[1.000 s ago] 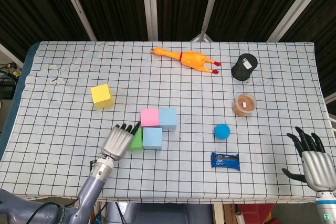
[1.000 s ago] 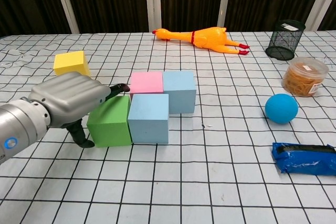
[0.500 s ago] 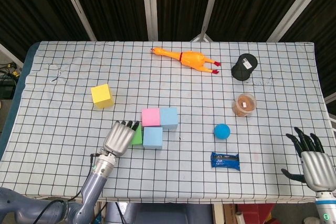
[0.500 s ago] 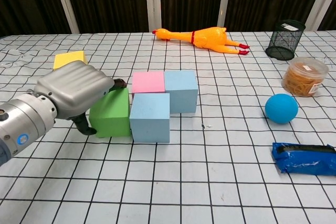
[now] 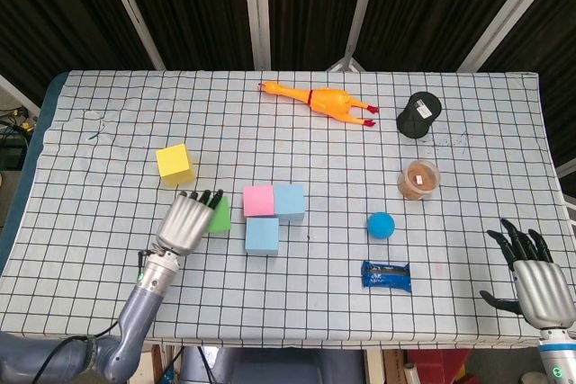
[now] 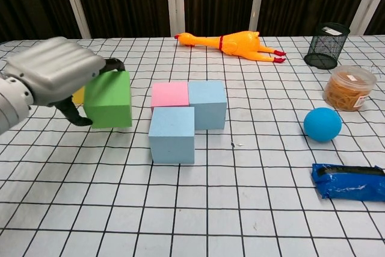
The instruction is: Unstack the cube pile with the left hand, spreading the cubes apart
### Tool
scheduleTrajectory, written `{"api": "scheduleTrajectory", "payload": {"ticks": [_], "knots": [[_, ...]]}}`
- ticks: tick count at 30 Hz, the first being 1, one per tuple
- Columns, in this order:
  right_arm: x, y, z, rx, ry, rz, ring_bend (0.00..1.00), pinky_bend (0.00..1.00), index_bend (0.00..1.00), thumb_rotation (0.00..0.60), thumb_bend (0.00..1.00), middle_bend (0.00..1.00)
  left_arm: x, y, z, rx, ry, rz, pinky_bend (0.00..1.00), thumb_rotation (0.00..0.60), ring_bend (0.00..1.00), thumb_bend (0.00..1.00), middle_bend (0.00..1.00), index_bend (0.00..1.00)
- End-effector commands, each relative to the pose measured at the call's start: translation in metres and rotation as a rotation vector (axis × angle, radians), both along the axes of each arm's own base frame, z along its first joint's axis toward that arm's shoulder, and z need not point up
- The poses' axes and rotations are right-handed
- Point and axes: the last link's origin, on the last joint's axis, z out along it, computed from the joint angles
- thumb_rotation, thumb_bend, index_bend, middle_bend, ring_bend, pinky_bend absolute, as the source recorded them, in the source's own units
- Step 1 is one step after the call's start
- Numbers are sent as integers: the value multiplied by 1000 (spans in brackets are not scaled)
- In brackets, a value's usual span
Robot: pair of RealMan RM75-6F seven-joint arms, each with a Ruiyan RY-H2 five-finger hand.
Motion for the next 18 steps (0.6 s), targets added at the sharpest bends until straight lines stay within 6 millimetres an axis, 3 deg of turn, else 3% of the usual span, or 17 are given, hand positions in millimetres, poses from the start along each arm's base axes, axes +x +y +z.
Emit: {"api": "scheduleTrajectory", "payload": {"ticks": [1,11,18], "knots": [[0,0,0,-1,-3,3,130,0,161,600,0,18,-18,0,25,25,-3,63,652,600,547,378,469,211],[1,0,-2,13,-5,3,130,0,161,600,0,18,-69,-25,68,-63,-10,209,631,600,528,336,433,182],[1,0,-3,14,-8,2,129,0,161,600,0,18,-93,-34,77,-119,-11,273,608,600,473,230,386,137]]}}
